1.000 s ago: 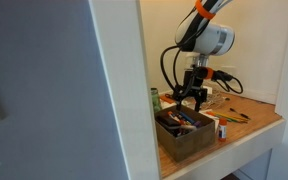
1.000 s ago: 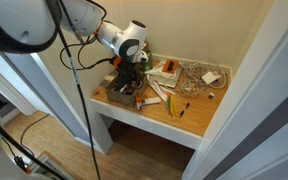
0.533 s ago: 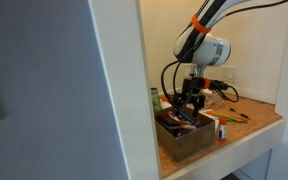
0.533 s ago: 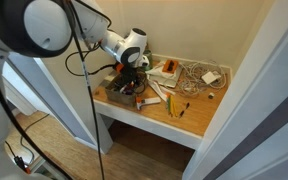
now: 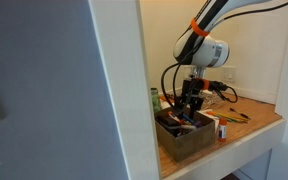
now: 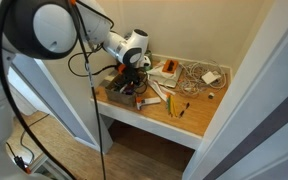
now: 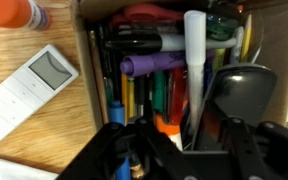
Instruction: Put the red pen from the box on the shelf
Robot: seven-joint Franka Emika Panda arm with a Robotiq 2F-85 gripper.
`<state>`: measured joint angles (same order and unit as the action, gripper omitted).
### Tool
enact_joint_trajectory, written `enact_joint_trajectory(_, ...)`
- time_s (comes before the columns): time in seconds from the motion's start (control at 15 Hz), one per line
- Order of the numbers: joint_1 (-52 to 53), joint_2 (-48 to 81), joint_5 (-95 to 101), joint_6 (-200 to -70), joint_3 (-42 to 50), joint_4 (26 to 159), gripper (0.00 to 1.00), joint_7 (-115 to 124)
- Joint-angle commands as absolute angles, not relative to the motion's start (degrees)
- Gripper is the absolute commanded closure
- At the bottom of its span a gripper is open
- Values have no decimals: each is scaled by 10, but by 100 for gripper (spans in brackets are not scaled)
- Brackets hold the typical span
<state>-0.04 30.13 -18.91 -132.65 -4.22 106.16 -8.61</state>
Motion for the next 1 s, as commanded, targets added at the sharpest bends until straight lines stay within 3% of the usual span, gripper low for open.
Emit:
enact_joint_trajectory(0.0, -3, 315, -168, -1327, -42, 1044, 61, -72)
enact_joint_trajectory(0.13, -1, 319, -163, -1330, -41, 1042, 65, -68)
enact_joint_trajectory(0.4, 0, 330, -164, -1343, -44, 1035, 50, -63)
enact_joint_trajectory(0.93, 2, 352, -165, -1352, -49, 1015, 56, -51)
